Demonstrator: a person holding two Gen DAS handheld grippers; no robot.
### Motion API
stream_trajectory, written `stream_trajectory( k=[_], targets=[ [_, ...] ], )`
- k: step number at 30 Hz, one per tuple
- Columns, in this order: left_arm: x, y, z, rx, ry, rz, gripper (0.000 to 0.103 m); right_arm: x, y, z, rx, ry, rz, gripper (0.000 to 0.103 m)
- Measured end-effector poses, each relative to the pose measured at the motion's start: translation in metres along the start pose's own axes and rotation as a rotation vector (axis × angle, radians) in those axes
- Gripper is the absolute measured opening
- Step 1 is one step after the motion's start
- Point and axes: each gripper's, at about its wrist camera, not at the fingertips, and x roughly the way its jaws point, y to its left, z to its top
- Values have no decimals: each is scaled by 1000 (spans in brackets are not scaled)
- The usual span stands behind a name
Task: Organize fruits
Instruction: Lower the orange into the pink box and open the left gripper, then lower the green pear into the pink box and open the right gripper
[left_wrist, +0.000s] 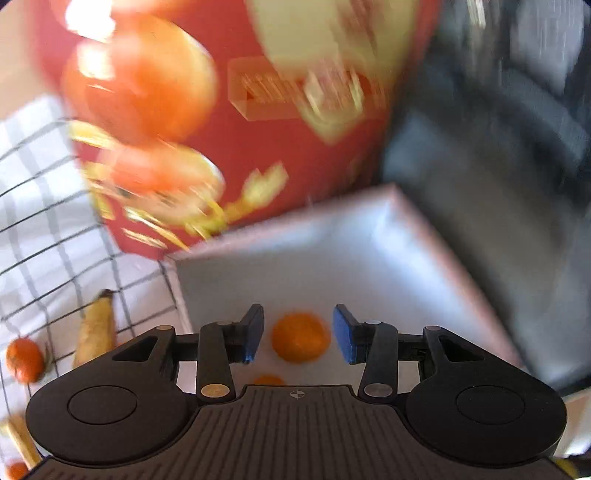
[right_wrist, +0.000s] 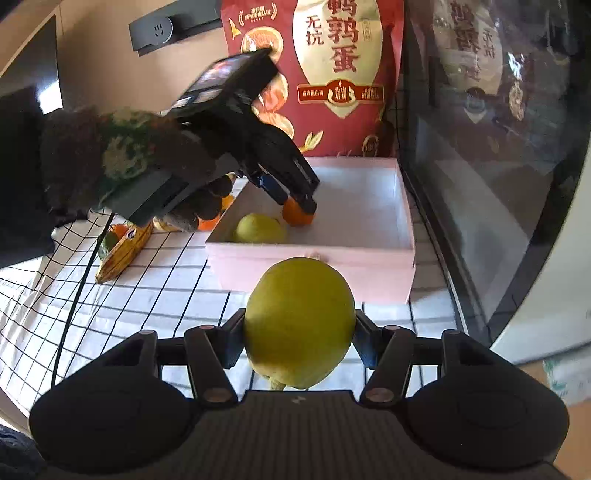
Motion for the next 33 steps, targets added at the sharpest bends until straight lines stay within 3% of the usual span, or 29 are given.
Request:
stream_trajectory(
  k=[3, 5, 10, 15, 17, 22, 25, 28, 33],
  targets=[
    [-46, 20, -14, -116, -119, -18, 45, 3, -7, 17, -11, -28, 10, 59],
    [-71, 30, -35, -151, -145, 0, 45, 10, -10, 35, 0, -47, 24, 59],
    [-102, 47, -107, -236, -84, 16, 45, 56, -21, 90, 120, -47, 95, 59],
    [-122, 64, -168, -343, -18, 39, 45, 137, -34, 136, 294, 65, 199, 59],
    [-133, 73, -183, -369, -12, 56, 45, 166, -32, 145, 323, 124, 194, 59],
    [-152, 97, -204, -430, -19, 96, 45, 219, -24, 150, 309, 270, 103, 59],
    [-153, 109, -211, -457, -24, 97, 45, 234, -23, 146, 309, 307, 90, 59],
    [-151, 112, -217, -461, -20, 82, 45, 237, -25, 144, 327, 309, 120, 64],
    [-149, 108, -213, -422, -28, 100, 45, 210, -23, 151, 298, 228, 140, 65]
  ],
)
